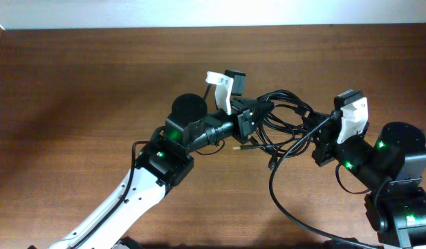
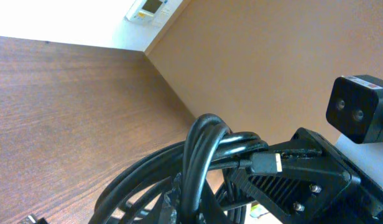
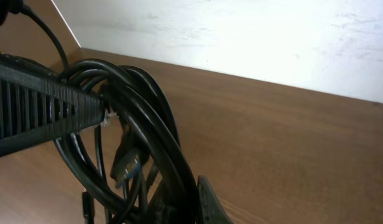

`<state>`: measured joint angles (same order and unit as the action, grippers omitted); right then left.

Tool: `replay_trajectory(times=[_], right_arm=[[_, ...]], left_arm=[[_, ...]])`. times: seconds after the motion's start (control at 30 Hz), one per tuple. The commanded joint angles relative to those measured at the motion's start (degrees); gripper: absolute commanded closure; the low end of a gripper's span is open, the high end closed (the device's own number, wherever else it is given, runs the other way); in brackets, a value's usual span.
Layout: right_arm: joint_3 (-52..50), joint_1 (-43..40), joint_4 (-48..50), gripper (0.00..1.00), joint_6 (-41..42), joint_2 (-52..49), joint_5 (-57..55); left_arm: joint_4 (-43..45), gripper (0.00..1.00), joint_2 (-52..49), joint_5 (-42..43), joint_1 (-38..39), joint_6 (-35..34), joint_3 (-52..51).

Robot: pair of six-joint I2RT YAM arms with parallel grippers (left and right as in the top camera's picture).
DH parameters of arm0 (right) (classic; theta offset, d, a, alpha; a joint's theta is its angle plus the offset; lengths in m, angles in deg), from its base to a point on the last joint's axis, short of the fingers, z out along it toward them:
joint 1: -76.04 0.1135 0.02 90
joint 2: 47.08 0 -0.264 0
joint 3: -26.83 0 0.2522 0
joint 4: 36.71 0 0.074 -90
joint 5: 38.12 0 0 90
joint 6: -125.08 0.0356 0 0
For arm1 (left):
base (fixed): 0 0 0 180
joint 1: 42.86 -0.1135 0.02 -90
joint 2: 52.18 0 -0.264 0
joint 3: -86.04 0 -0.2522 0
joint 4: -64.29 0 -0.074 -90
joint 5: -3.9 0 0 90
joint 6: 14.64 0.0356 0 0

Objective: Untangle cables

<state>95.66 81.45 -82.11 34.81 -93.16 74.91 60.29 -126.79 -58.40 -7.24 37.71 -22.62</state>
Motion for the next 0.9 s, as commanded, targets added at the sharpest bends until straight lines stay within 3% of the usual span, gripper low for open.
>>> replay_trajectory(times=[0.0,0.17,0.4,0.67,0.8,0.83,0.87], right_arm=[[0.13,-1.36,-0.07,0.96,2.19,0.35,-11.37],[0.13,-1.36,7.34,0.96,14.47,0.35,-14.29],[0.13,-1.36,10.54,0.96,26.34,0.35,-21.88],[0.13,-1.36,10.95,0.96,26.32,2.12,-26.77],[0.13,-1.33,10.84,0.96,26.29,2.12,-26.71],[0.13,-1.33,10.45,0.95,26.29,2.12,-26.03],[0.13,-1.33,9.79,0.74,26.1,2.12,-22.93]], left_arm=[[0.39,1.0,0.92,-7.21,-5.42,-1.62,0.44],[-5.55,1.0,0.96,-7.17,-5.42,-2.08,0.44],[-13.25,1.0,0.96,-10.01,-5.42,-3.23,0.44],[-22.32,1.0,1.03,-11.43,-14.82,-3.54,0.44],[-22.45,1.0,1.03,-10.19,-15.06,-3.5,0.44],[-21.77,1.0,1.03,-6.56,-15.06,-2.16,0.44],[-18.53,1.0,1.03,-0.35,-15.06,4.02,0.44]])
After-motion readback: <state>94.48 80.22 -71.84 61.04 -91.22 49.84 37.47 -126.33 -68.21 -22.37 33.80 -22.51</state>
